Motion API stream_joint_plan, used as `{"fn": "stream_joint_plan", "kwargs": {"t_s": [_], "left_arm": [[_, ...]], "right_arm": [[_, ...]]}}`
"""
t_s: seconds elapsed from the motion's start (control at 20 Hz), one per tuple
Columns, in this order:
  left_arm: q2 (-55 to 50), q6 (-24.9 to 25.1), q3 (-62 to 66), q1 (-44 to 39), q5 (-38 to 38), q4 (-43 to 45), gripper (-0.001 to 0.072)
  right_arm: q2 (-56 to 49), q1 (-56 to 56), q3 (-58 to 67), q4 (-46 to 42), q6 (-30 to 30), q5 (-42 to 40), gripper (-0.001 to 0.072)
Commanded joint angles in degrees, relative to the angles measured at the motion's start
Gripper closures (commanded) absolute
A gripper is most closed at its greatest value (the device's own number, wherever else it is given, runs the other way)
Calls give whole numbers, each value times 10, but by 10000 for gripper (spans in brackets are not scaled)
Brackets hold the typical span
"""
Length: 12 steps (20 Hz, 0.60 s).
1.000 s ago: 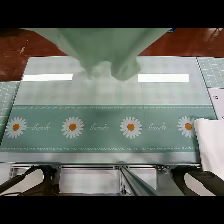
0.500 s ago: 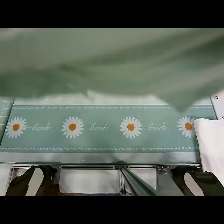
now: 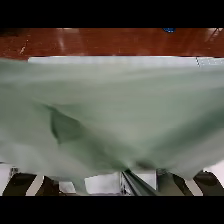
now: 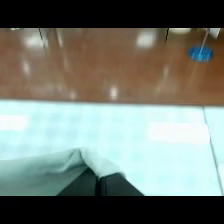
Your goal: Fold the shirts.
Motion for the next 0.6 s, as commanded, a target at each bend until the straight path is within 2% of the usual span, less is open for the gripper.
{"fn": "stream_joint_plan", "kwargs": {"t_s": [0.0,0.1,0.2,0.4,0.55], "left_arm": [[-42,-9,-129,-31,-33,25,684],[-96,-8,-211,-31,13,25,684],[-167,-8,-263,-31,114,24,684],[-336,-8,-256,-31,246,-50,684],[-458,-8,-191,-31,257,-95,684]], "right_arm": [[-7,0,-181,15,2,-43,684],[-35,0,-292,34,-9,-109,684],[-93,0,-354,36,-19,-186,684],[-274,0,-350,72,-27,-327,684],[-419,0,-275,114,-27,-358,683]]}}
